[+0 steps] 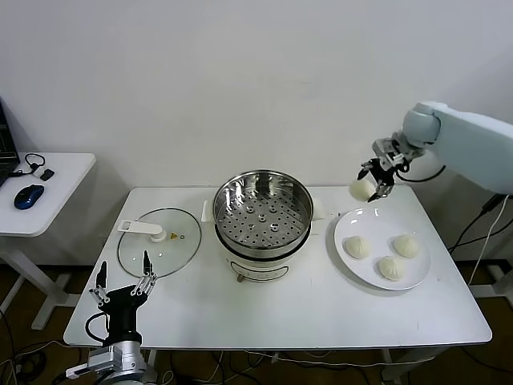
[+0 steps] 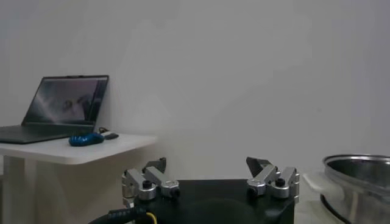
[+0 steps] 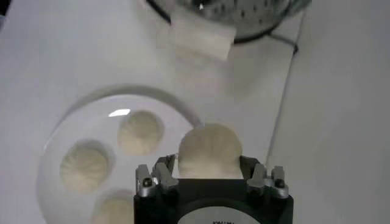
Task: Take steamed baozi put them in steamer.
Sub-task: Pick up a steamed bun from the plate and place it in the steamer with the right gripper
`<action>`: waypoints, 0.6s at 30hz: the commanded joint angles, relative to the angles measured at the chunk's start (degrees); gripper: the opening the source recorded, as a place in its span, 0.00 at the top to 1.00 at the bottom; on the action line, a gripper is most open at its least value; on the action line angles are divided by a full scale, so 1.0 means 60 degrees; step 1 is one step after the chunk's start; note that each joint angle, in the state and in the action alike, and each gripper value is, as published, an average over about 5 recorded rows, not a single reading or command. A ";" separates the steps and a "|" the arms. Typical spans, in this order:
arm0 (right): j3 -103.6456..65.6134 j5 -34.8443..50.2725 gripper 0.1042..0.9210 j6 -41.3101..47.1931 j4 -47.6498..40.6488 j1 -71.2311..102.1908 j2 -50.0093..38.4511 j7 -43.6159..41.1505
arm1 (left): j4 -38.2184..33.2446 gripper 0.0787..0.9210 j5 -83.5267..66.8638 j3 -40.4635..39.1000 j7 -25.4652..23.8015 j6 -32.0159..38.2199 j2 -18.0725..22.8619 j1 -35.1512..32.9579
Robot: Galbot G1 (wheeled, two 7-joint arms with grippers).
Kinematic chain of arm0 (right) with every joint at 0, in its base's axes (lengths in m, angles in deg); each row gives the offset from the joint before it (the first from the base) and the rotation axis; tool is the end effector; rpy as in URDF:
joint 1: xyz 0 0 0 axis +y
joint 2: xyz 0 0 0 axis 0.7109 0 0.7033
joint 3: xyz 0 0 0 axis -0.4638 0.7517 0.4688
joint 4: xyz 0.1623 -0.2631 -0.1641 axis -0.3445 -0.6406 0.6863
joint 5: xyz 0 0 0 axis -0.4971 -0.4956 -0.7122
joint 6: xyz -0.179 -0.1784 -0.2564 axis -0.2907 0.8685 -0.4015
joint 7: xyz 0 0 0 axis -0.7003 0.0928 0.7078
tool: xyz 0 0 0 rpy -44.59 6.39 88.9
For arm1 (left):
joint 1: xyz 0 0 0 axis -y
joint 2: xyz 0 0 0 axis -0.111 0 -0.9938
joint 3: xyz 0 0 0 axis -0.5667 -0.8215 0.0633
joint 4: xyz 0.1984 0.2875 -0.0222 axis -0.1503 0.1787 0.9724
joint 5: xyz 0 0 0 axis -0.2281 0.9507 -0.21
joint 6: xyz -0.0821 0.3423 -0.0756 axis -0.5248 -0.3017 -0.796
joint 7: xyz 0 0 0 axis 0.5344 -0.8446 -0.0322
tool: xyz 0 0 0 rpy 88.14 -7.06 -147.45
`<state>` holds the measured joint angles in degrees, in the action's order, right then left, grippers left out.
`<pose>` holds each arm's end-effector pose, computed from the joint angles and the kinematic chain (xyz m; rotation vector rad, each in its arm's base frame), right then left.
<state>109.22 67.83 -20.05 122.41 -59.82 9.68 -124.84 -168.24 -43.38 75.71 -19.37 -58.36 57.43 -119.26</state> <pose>0.5987 -0.1264 -0.0218 1.4748 -1.2949 1.6251 0.1534 0.0150 -0.3204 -0.4179 3.0702 -0.0401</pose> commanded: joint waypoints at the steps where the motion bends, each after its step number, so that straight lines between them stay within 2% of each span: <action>1: 0.0990 0.0735 0.27 -0.0583 0.1765 -0.1663 0.0987 0.0488 | -0.0028 0.12 0.0006 -0.0047 -0.0009 -0.0009 0.0303 -0.0007; 12: 0.0198 -0.1080 0.27 -0.4118 0.0102 -0.0857 0.3496 0.1843 | -0.0072 0.12 -0.0044 0.0083 0.0036 0.0043 0.0353 -0.0067; 18: 0.0181 -0.2575 0.27 -0.5839 -0.1228 -0.0138 0.4339 0.2436 | -0.0074 0.12 -0.0047 0.0101 0.0061 0.0067 0.0401 -0.0086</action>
<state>110.56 61.26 -40.09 122.01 -62.98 26.61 -115.20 -168.64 -43.62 76.33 -19.01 -57.99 57.43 -119.75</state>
